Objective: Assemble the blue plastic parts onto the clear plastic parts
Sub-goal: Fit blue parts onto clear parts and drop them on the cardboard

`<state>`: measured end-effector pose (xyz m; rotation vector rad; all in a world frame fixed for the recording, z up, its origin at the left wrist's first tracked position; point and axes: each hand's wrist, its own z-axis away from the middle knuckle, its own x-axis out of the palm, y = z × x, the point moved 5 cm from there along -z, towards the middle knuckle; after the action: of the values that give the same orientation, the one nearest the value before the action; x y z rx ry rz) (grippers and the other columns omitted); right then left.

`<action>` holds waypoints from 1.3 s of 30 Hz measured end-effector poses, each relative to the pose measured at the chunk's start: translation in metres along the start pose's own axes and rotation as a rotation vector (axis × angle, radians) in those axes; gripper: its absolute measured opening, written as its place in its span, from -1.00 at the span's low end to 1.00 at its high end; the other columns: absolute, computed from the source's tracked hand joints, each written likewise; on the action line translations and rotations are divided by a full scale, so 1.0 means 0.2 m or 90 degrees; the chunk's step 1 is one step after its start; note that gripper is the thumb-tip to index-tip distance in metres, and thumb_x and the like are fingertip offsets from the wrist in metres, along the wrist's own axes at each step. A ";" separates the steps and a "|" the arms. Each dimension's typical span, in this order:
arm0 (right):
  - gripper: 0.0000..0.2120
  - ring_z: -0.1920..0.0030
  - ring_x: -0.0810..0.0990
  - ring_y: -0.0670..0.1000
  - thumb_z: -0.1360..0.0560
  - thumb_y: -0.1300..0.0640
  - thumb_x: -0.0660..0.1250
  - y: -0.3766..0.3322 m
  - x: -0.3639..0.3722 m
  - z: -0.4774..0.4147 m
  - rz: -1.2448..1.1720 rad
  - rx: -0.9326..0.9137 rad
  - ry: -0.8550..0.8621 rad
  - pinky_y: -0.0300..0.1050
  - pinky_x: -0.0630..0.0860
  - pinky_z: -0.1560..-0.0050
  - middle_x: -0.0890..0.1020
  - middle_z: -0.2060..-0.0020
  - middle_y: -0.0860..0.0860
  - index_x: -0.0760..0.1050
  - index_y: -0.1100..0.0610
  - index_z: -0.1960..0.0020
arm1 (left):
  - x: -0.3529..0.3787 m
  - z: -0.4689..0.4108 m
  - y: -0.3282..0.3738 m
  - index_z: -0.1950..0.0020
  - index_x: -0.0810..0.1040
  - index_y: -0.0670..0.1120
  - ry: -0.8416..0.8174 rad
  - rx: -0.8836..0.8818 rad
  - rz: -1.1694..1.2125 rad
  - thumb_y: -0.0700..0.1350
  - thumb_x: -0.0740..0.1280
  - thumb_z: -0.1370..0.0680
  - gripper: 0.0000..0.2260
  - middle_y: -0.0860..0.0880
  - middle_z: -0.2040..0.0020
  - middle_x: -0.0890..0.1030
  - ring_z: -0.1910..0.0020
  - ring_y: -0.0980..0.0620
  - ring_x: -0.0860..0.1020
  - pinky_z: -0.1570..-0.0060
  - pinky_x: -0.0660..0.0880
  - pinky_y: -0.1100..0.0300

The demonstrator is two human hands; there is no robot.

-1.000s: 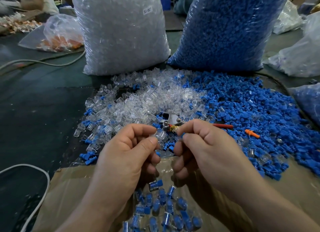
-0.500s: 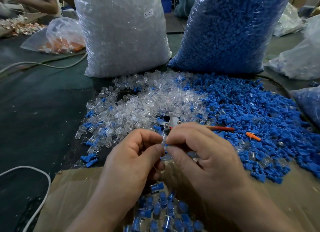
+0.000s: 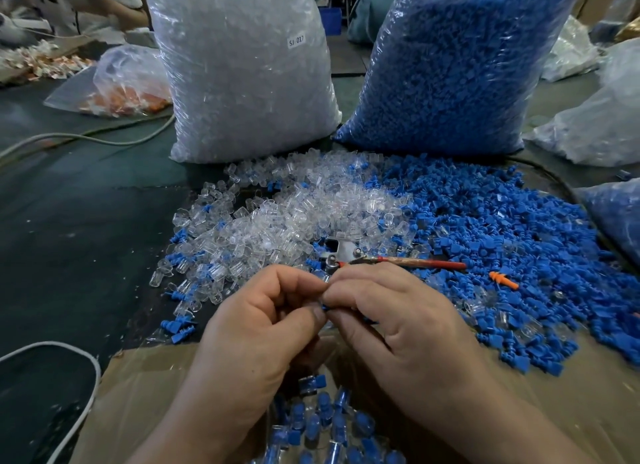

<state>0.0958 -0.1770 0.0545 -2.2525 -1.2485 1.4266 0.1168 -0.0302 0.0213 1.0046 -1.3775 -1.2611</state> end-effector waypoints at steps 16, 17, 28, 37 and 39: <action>-0.33 -0.46 0.19 0.14 -0.48 -0.39 0.11 0.31 -0.09 0.03 0.464 0.309 -0.261 0.13 0.10 -0.50 0.13 -0.49 -0.01 -0.03 -0.16 -0.47 | -0.09 -0.02 -0.04 0.10 0.68 0.12 0.091 -0.046 -0.094 -0.30 0.45 -0.48 -0.73 0.03 0.30 0.64 0.37 0.10 0.56 0.33 0.55 0.26; -0.35 -0.39 0.27 0.13 -0.48 -0.39 0.11 0.32 -0.09 0.03 0.461 0.307 -0.262 0.11 0.19 -0.45 0.17 -0.45 -0.02 0.02 -0.15 -0.44 | -0.09 -0.02 -0.04 0.11 0.68 0.12 0.092 -0.052 -0.090 -0.29 0.45 -0.48 -0.73 0.03 0.30 0.64 0.37 0.10 0.56 0.32 0.55 0.26; -0.50 -0.04 0.29 0.02 -0.36 -0.25 0.13 0.26 -0.12 -0.04 0.477 0.297 -0.224 0.03 0.24 -0.09 0.43 -0.03 -0.06 0.33 -0.15 -0.26 | -0.11 -0.03 -0.06 0.08 0.68 0.10 0.106 -0.049 -0.055 -0.25 0.44 -0.48 -0.77 -0.02 0.30 0.62 0.37 0.07 0.56 0.34 0.54 0.21; -0.61 0.04 0.38 -0.19 -0.40 -0.16 0.20 0.13 -0.17 -0.02 0.254 0.192 -0.123 -0.35 0.29 0.09 0.39 0.09 -0.27 0.38 -0.12 -0.20 | -0.13 -0.02 -0.04 0.08 0.69 0.08 0.143 0.015 -0.031 -0.33 0.37 -0.50 -0.70 -0.01 0.25 0.67 0.37 0.11 0.58 0.43 0.51 0.31; -0.59 0.03 0.41 -0.17 -0.38 -0.14 0.24 0.13 -0.16 -0.01 0.234 0.167 -0.146 -0.29 0.36 0.04 0.43 0.06 -0.24 0.42 -0.10 -0.21 | -0.14 -0.03 -0.04 0.05 0.67 0.09 0.134 0.035 -0.058 -0.27 0.41 -0.46 -0.75 -0.02 0.22 0.67 0.33 0.09 0.60 0.39 0.53 0.28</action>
<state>0.1062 -0.2160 0.0616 -2.2610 -0.6612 1.8952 0.1277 -0.0054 0.0094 1.2148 -1.2212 -1.1523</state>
